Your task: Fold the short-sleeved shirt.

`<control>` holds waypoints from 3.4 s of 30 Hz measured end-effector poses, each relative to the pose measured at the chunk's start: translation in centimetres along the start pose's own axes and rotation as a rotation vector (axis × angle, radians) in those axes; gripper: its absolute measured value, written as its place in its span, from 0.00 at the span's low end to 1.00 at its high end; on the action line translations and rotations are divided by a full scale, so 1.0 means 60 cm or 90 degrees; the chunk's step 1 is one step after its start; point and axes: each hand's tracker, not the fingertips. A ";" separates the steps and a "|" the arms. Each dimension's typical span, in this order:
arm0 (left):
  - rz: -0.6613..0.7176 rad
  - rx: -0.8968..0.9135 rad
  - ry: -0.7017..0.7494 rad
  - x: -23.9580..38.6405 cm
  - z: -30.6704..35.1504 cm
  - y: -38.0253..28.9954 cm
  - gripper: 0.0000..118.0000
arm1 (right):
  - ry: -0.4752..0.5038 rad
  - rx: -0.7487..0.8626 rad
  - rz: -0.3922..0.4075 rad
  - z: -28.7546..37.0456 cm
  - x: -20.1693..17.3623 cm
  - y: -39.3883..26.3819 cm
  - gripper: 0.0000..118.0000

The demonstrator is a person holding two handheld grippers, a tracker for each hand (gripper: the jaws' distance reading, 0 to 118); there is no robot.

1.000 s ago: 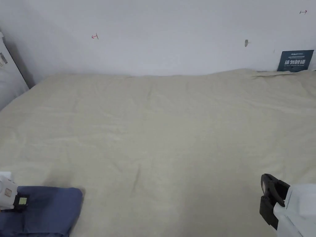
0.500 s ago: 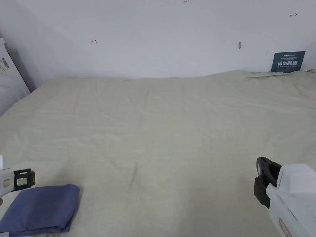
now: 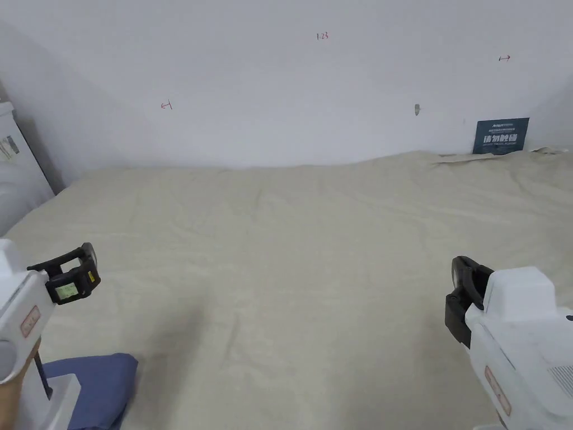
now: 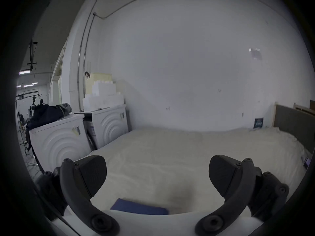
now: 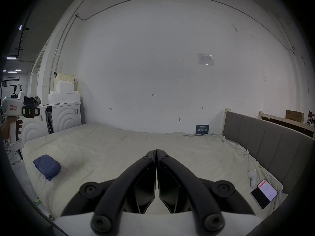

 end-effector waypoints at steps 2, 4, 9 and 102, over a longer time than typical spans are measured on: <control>0.001 -0.004 -0.016 0.020 0.008 0.003 1.00 | -0.002 0.007 0.004 0.004 0.003 0.003 0.00; 0.020 -0.005 -0.035 0.041 0.015 -0.001 1.00 | -0.007 0.013 0.008 0.010 0.007 0.006 0.00; 0.035 0.039 -0.077 0.093 0.045 -0.026 0.91 | -0.013 0.022 0.010 0.023 0.020 0.009 0.00; -0.021 0.106 -0.191 0.313 0.165 -0.125 0.03 | -0.097 0.031 0.005 0.093 0.067 -0.005 0.04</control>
